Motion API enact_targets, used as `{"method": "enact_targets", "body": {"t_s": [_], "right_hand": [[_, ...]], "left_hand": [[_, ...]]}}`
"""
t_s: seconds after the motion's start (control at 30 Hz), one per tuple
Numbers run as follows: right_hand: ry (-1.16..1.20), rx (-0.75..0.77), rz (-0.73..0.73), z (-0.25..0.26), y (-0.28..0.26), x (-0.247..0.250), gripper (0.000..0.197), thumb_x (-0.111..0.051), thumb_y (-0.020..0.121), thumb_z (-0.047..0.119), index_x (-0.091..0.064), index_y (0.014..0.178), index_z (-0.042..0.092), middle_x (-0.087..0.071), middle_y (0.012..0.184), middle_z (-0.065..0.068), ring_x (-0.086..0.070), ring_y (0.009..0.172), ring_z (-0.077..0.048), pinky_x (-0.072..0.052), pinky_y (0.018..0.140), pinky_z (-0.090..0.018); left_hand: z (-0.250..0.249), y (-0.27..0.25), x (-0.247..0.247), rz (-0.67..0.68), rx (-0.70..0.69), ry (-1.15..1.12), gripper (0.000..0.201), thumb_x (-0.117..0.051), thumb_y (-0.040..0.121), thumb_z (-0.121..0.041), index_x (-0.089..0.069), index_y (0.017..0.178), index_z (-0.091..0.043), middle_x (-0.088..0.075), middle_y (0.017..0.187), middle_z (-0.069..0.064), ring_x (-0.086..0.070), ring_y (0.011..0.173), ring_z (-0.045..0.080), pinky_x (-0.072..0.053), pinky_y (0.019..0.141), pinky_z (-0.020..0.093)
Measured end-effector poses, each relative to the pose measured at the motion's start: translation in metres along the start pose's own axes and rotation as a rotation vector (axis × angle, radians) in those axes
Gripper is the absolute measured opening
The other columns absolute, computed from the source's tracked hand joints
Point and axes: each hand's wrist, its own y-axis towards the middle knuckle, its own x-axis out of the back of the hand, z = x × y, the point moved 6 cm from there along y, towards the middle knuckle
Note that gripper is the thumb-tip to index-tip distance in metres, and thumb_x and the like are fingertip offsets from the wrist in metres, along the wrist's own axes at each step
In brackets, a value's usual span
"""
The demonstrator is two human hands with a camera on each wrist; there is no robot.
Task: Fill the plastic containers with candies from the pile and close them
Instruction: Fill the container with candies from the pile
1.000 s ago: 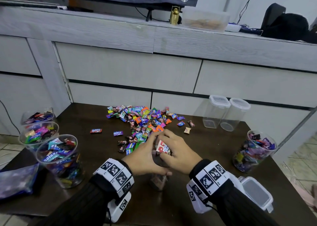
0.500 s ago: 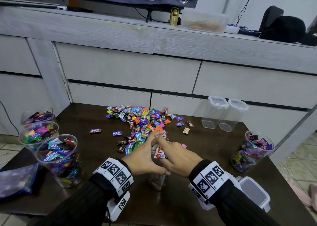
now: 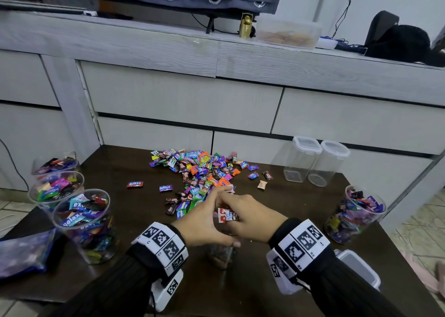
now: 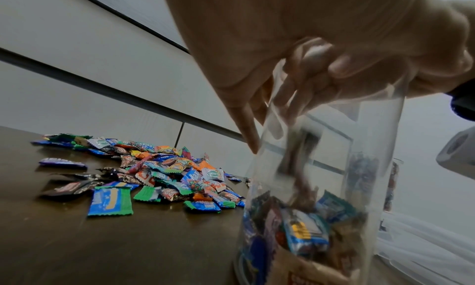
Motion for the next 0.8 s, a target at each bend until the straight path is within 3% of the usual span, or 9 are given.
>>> {"method": "enact_targets", "body": {"t_s": [0.07, 0.13, 0.2, 0.37, 0.5, 0.57, 0.63, 0.7, 0.8], "right_hand": [[-0.018, -0.012, 0.003, 0.001, 0.003, 0.005, 0.021, -0.062, 0.08, 0.005, -0.049, 0.093, 0.015, -0.058, 0.089, -0.002, -0.052, 0.078, -0.019, -0.037, 0.067, -0.028], [-0.107, 0.012, 0.024, 0.002, 0.007, 0.009, 0.02, -0.062, 0.078, 0.0, -0.056, 0.094, 0.011, -0.059, 0.097, -0.006, -0.053, 0.086, -0.022, -0.03, 0.068, -0.021], [-0.208, 0.004, 0.067, 0.002, 0.012, 0.008, 0.023, -0.062, 0.08, 0.0, -0.06, 0.102, 0.006, -0.061, 0.108, -0.009, -0.055, 0.097, -0.024, -0.031, 0.072, -0.021], [-0.187, 0.01, 0.077, 0.003, 0.01, 0.005, 0.026, -0.063, 0.077, 0.0, -0.061, 0.103, 0.004, -0.063, 0.104, -0.01, -0.058, 0.092, -0.023, -0.039, 0.071, -0.024], [0.175, -0.005, -0.167, -0.01, -0.003, 0.02, 0.02, -0.068, 0.081, 0.009, -0.061, 0.097, 0.019, -0.066, 0.094, 0.004, -0.061, 0.078, -0.011, -0.049, 0.071, -0.022], [0.387, -0.107, -0.422, -0.034, -0.014, 0.031, 0.025, -0.067, 0.085, 0.015, -0.056, 0.099, 0.032, -0.067, 0.095, 0.007, -0.063, 0.078, -0.01, -0.052, 0.071, -0.023], [0.444, -0.311, -0.571, -0.068, -0.024, 0.033, 0.029, -0.067, 0.085, 0.019, -0.051, 0.105, 0.034, -0.064, 0.096, 0.004, -0.061, 0.079, -0.013, -0.05, 0.067, -0.023], [0.331, -0.612, -0.44, -0.104, -0.029, 0.016, 0.051, -0.073, 0.081, 0.028, -0.043, 0.122, 0.024, -0.06, 0.11, -0.003, -0.059, 0.096, -0.019, -0.048, 0.072, -0.025], [0.171, -0.9, -0.116, -0.138, -0.036, -0.027, 0.095, -0.083, 0.068, 0.04, -0.026, 0.139, 0.013, -0.043, 0.135, -0.014, -0.048, 0.123, -0.026, -0.043, 0.095, -0.032]], "left_hand": [[-0.004, -0.001, 0.001, -0.001, -0.013, 0.016, 0.106, -0.093, 0.056, -0.04, -0.021, 0.13, -0.061, -0.043, 0.137, -0.023, -0.045, 0.122, -0.016, -0.039, 0.095, 0.005], [-0.006, -0.002, 0.001, -0.003, -0.021, 0.02, 0.107, -0.093, 0.058, -0.038, -0.021, 0.135, -0.054, -0.042, 0.141, -0.016, -0.044, 0.128, -0.006, -0.04, 0.106, 0.019], [-0.006, -0.002, 0.001, -0.006, -0.018, 0.015, 0.109, -0.093, 0.06, -0.034, -0.022, 0.14, -0.047, -0.045, 0.142, -0.01, -0.047, 0.129, 0.003, -0.041, 0.109, 0.028], [-0.005, -0.004, 0.001, 0.0, -0.004, -0.01, 0.106, -0.094, 0.057, -0.035, -0.022, 0.13, -0.064, -0.048, 0.138, -0.013, -0.049, 0.125, -0.004, -0.043, 0.104, 0.017], [-0.008, -0.005, 0.0, 0.054, -0.03, -0.098, 0.125, -0.089, 0.045, -0.063, -0.023, 0.148, -0.036, -0.046, 0.145, -0.011, -0.044, 0.133, 0.001, -0.04, 0.111, 0.031], [-0.006, -0.007, 0.006, 0.017, -0.03, -0.168, 0.124, -0.073, 0.045, -0.082, -0.026, 0.149, -0.033, -0.04, 0.149, -0.016, -0.039, 0.137, -0.001, -0.038, 0.11, 0.027], [0.002, -0.009, 0.022, -0.135, 0.02, -0.154, 0.108, -0.049, 0.051, -0.097, -0.036, 0.142, -0.04, -0.042, 0.144, -0.022, -0.037, 0.137, -0.001, -0.036, 0.106, 0.023], [0.024, -0.01, 0.046, -0.36, 0.136, -0.076, 0.087, -0.04, 0.066, -0.093, -0.044, 0.135, -0.039, -0.05, 0.136, -0.02, -0.043, 0.134, 0.006, -0.038, 0.1, 0.024], [0.068, -0.014, 0.076, -0.526, 0.49, 0.419, 0.07, -0.046, 0.089, -0.067, -0.039, 0.143, -0.022, -0.039, 0.152, 0.002, -0.031, 0.143, 0.022, -0.03, 0.114, 0.047]]}}
